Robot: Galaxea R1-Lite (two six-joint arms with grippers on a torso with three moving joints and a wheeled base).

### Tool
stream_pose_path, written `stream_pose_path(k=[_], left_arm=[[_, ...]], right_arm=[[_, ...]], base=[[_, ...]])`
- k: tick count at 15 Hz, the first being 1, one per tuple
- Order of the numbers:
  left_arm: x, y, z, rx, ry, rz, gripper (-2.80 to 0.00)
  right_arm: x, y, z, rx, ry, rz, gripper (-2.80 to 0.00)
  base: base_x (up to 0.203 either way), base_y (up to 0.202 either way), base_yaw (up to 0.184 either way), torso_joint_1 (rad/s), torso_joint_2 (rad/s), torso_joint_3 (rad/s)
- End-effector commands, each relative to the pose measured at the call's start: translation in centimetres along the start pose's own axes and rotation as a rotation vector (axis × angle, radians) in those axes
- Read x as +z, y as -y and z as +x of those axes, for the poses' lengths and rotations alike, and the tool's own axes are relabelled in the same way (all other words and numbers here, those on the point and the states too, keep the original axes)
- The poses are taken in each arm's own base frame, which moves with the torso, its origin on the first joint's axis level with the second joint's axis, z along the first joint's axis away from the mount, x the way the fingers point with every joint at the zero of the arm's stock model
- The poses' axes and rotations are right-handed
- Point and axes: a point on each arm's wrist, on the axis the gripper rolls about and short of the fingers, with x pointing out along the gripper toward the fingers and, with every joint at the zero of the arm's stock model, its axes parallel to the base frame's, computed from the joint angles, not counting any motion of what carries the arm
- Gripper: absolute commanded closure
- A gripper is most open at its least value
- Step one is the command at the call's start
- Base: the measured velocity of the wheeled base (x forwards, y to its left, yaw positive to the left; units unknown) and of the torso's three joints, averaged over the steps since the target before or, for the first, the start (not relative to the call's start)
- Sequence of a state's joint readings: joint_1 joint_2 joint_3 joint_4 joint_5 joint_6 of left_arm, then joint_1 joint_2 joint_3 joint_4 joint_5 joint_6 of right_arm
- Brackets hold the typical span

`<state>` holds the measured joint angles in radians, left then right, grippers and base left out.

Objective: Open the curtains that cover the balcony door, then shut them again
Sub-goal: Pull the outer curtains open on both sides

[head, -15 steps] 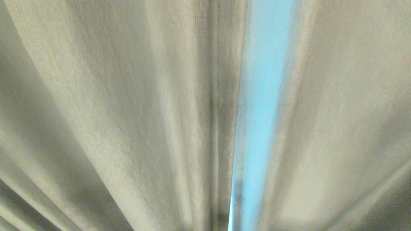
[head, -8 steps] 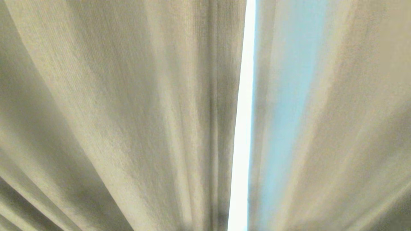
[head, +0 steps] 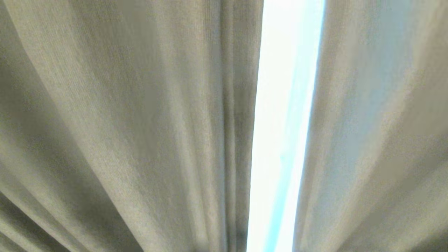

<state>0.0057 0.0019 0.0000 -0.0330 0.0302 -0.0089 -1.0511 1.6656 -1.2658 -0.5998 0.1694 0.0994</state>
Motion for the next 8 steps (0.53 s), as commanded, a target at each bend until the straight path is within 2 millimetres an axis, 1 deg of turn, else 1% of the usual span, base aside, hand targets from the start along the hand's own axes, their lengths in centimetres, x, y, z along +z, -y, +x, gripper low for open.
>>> stream_pose_path(k=[1, 8], left_arm=[[0.0, 0.0, 0.0, 0.001, 0.001, 0.0, 0.0], [0.0, 0.0, 0.0, 0.001, 0.001, 0.0, 0.0]], right_arm=[[-0.7, 0.9, 0.7, -0.017, -0.019, 0.0, 0.0], [-0.9, 2.1, 0.8, -0.038, -0.021, -0.006, 0.0]], base=[[0.0, 0.0, 0.0, 0.0, 0.0, 0.0], [0.0, 0.0, 0.0, 0.0, 0.0, 0.0]])
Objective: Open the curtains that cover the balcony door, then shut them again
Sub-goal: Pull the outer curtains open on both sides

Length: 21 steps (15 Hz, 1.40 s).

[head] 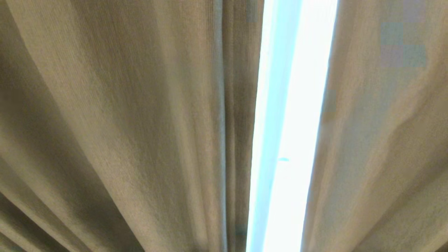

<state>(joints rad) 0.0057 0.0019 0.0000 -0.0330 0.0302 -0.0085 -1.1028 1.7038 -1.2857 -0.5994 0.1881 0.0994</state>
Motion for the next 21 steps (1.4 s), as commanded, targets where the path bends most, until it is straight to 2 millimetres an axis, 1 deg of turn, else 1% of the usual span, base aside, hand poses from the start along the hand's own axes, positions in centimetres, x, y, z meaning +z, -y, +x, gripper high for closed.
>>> stream_pose_path(k=[1, 9, 11, 14, 17, 21], left_arm=[[0.0, 0.0, 0.0, 0.001, 0.001, -0.001, 0.0], [0.0, 0.0, 0.0, 0.001, 0.001, -0.001, 0.0], [0.0, 0.0, 0.0, 0.001, 0.001, -0.001, 0.0], [0.0, 0.0, 0.0, 0.001, 0.001, -0.001, 0.0], [0.0, 0.0, 0.0, 0.001, 0.001, -0.001, 0.0], [0.0, 0.0, 0.0, 0.001, 0.0, -0.001, 0.0]], right_arm=[[-0.4, 0.6, 0.2, -0.015, -0.01, 0.0, 0.0], [-1.5, 3.1, 0.9, -0.078, -0.033, -0.005, 0.0], [-1.6, 3.2, 0.9, -0.072, -0.038, -0.004, 0.0], [-1.1, 3.0, 0.6, -0.033, -0.028, -0.008, 0.0], [0.2, 2.2, -0.7, 0.059, -0.012, -0.016, 0.0], [2.3, 0.3, -3.9, 0.233, 0.013, -0.001, 0.0]], base=[[0.0, 0.0, 0.0, 0.0, 0.0, 0.0], [0.0, 0.0, 0.0, 0.0, 0.0, 0.0], [0.0, 0.0, 0.0, 0.0, 0.0, 0.0], [0.0, 0.0, 0.0, 0.0, 0.0, 0.0], [0.0, 0.0, 0.0, 0.0, 0.0, 0.0], [0.0, 0.0, 0.0, 0.0, 0.0, 0.0]])
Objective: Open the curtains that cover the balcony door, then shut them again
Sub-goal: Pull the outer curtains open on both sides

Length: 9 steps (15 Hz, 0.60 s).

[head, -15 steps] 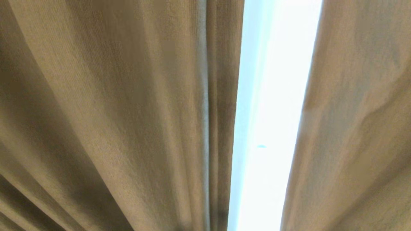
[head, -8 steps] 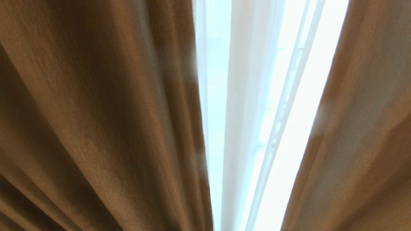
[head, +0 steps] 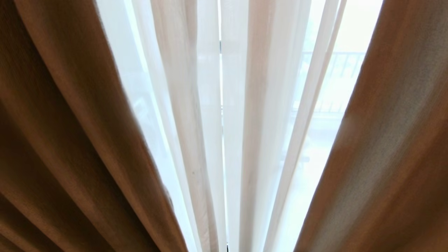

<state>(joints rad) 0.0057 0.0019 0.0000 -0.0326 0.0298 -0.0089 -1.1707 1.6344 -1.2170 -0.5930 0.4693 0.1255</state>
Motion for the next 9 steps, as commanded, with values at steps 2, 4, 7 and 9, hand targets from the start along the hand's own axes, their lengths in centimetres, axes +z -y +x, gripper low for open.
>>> stream_pose_path(k=[2, 4, 7, 9], left_arm=[[0.0, 0.0, 0.0, 0.001, 0.002, 0.0, 0.0], [0.0, 0.0, 0.0, 0.001, 0.001, 0.0, 0.0], [0.0, 0.0, 0.0, 0.001, 0.002, 0.0, 0.0], [0.0, 0.0, 0.0, 0.001, 0.002, 0.0, 0.0]], right_arm=[[2.4, -2.8, -2.7, 0.124, 0.056, -0.009, 0.0], [2.7, -4.8, -4.0, 0.222, 0.058, -0.004, 0.0], [2.8, -6.7, -5.7, 0.319, 0.055, -0.003, 0.0], [2.5, -7.2, -6.6, 0.33, 0.05, 0.001, 0.0]], base=[[0.0, 0.0, 0.0, 0.0, 0.0, 0.0], [0.0, 0.0, 0.0, 0.0, 0.0, 0.0], [0.0, 0.0, 0.0, 0.0, 0.0, 0.0], [0.0, 0.0, 0.0, 0.0, 0.0, 0.0]])
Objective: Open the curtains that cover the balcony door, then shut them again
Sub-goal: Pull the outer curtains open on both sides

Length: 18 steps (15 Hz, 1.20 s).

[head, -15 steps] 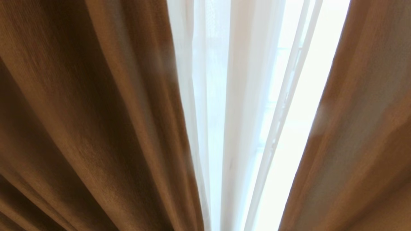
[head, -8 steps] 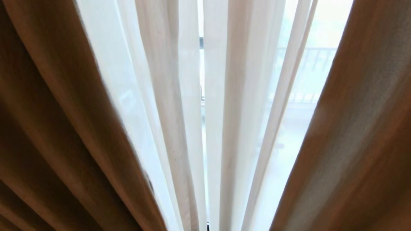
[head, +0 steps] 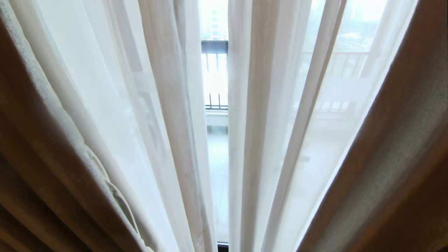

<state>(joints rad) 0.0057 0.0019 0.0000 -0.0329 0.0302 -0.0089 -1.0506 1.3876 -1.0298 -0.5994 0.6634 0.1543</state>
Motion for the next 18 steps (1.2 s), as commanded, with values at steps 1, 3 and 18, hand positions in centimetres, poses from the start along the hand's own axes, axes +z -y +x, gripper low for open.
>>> stream_pose_path(k=[1, 3, 18], left_arm=[[0.0, 0.0, 0.0, 0.001, 0.001, 0.0, 0.0], [0.0, 0.0, 0.0, 0.001, 0.0, 0.0, 0.0], [0.0, 0.0, 0.0, 0.001, 0.001, 0.0, 0.0]], right_arm=[[0.7, -1.2, -1.1, 0.015, 0.023, -0.015, 0.0], [0.6, -1.4, -1.4, 0.015, 0.022, -0.015, 0.0], [1.5, -7.8, -10.4, -0.151, 0.147, -0.091, -2.8]], base=[[0.0, 0.0, 0.0, 0.0, 0.0, 0.0], [0.0, 0.0, 0.0, 0.0, 0.0, 0.0], [0.0, 0.0, 0.0, 0.0, 0.0, 0.0]])
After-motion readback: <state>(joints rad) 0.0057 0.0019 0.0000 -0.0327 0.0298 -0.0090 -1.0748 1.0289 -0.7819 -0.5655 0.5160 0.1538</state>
